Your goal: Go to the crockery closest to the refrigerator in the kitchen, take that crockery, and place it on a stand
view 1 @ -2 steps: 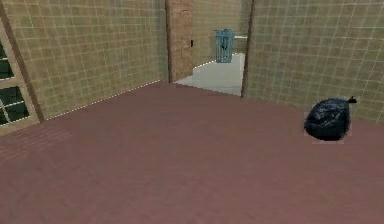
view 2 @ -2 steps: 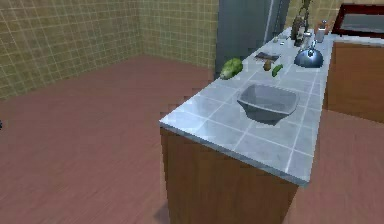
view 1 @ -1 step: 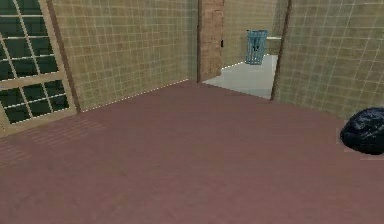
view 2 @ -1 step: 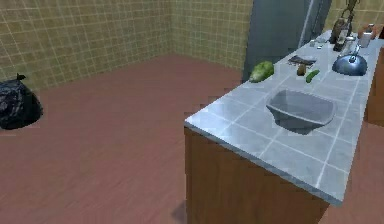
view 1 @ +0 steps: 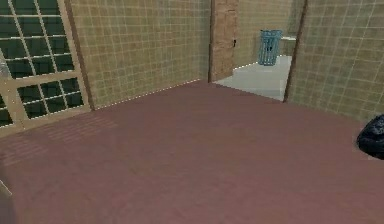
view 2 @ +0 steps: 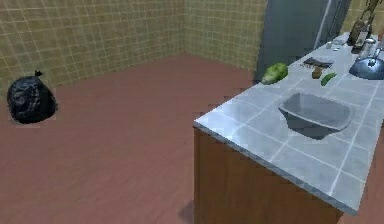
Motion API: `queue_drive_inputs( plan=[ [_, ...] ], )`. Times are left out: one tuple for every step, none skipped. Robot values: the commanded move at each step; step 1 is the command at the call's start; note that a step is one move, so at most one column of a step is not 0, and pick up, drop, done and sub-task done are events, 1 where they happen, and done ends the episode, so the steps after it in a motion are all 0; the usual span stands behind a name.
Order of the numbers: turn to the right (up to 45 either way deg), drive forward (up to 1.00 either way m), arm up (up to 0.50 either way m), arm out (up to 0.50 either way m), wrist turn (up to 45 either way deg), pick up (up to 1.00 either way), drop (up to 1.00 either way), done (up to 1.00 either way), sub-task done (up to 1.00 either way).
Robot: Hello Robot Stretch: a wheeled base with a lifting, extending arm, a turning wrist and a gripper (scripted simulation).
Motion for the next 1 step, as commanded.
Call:
queue_drive_inputs(
  plan=[
    [0.0,0.4,0.0,0.0,0.0,0.0,0.0,0.0,0.0]
  ],
)
